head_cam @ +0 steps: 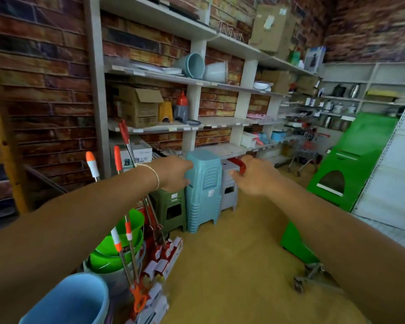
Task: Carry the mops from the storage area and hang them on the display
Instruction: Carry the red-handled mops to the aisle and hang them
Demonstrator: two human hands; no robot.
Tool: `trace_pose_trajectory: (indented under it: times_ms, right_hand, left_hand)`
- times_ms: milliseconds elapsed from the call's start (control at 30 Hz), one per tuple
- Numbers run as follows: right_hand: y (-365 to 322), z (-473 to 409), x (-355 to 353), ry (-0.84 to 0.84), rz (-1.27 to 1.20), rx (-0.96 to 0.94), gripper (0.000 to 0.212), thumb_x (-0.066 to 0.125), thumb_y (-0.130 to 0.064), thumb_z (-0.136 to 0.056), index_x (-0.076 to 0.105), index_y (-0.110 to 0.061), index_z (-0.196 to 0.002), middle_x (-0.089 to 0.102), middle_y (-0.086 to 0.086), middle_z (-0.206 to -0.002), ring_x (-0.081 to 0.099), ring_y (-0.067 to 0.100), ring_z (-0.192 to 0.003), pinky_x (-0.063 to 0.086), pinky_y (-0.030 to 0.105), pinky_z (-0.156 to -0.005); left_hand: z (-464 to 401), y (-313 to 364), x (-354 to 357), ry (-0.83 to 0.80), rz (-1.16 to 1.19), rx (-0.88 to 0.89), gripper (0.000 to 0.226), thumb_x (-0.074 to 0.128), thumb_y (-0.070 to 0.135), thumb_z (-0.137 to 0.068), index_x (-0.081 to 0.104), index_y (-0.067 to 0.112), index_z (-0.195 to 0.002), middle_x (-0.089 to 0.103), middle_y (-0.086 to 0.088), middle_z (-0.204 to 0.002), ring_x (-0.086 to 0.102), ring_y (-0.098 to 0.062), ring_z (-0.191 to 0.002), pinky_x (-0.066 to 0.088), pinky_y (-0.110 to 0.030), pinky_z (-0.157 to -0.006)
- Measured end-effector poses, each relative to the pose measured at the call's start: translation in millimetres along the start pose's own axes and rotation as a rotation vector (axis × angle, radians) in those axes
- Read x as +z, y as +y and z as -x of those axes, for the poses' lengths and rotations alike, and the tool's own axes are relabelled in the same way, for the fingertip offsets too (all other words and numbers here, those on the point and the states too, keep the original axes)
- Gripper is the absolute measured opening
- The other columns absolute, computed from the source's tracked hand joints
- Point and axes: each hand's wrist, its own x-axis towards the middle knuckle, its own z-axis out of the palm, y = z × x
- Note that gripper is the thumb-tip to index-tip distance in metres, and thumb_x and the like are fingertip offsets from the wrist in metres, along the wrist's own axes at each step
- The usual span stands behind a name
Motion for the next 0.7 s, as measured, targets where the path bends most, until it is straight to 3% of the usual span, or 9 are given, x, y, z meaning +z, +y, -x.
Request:
trace_pose_trajectory:
  times_ms: [100,233,433,567,700]
  right_hand:
    - [14.9,-31.4,12.1,-0.003,0.001,-0.009,0.056,0.046,-0.052,-0.099,0.046,-0.012,-0.138,0.062,0.012,-0.127,0.057,0.031,-0.115,0.051,0.044,-0.096]
    - [42.0,-83.0,29.7,-0.009,-0.006,0.004,0.061,0.047,-0.052,-0.098,0.042,-0.013,-0.145,0.057,0.012,-0.136,0.055,0.032,-0.122,0.05,0.043,-0.099]
    - [99.8,-178.4,37.3,-0.022,-0.006,0.005,0.061,0.047,-0.055,-0.097,0.043,-0.014,-0.141,0.056,0.013,-0.135,0.054,0.033,-0.121,0.049,0.044,-0.099]
    - [136.9,-240.5,25.7,-0.026,-0.031,0.006,0.069,0.046,-0.056,-0.096,0.035,-0.014,-0.15,0.054,0.013,-0.14,0.053,0.033,-0.124,0.05,0.046,-0.1]
    - [158.0,-290.4,19.6,0.012,0.004,-0.011,0.067,0.046,-0.054,-0.098,0.036,-0.011,-0.15,0.048,0.016,-0.146,0.045,0.036,-0.133,0.044,0.045,-0.104]
  left_hand:
    - [-39.4,-0.6,10.6,0.001,0.008,0.015,0.044,0.052,0.04,-0.093,0.047,0.02,-0.133,0.053,-0.01,-0.134,0.052,-0.03,-0.119,0.046,-0.038,-0.096]
    - [-100.5,-1.3,28.2,-0.018,0.0,0.039,0.038,0.052,0.044,-0.088,0.05,0.024,-0.121,0.058,-0.009,-0.123,0.056,-0.028,-0.106,0.05,-0.043,-0.09]
    - [-209.8,-2.1,31.3,0.003,-0.037,-0.012,0.053,0.051,0.043,-0.091,0.041,0.025,-0.14,0.051,-0.009,-0.139,0.05,-0.03,-0.123,0.046,-0.04,-0.098]
    - [-277.9,0.5,14.4,0.081,-0.024,-0.054,0.051,0.052,0.043,-0.092,0.043,0.023,-0.139,0.052,-0.01,-0.139,0.05,-0.03,-0.123,0.044,-0.036,-0.096]
    - [-332.4,-3.2,13.0,0.088,0.022,-0.058,0.051,0.053,0.043,-0.089,0.045,0.026,-0.136,0.056,-0.008,-0.134,0.054,-0.029,-0.118,0.048,-0.04,-0.096]
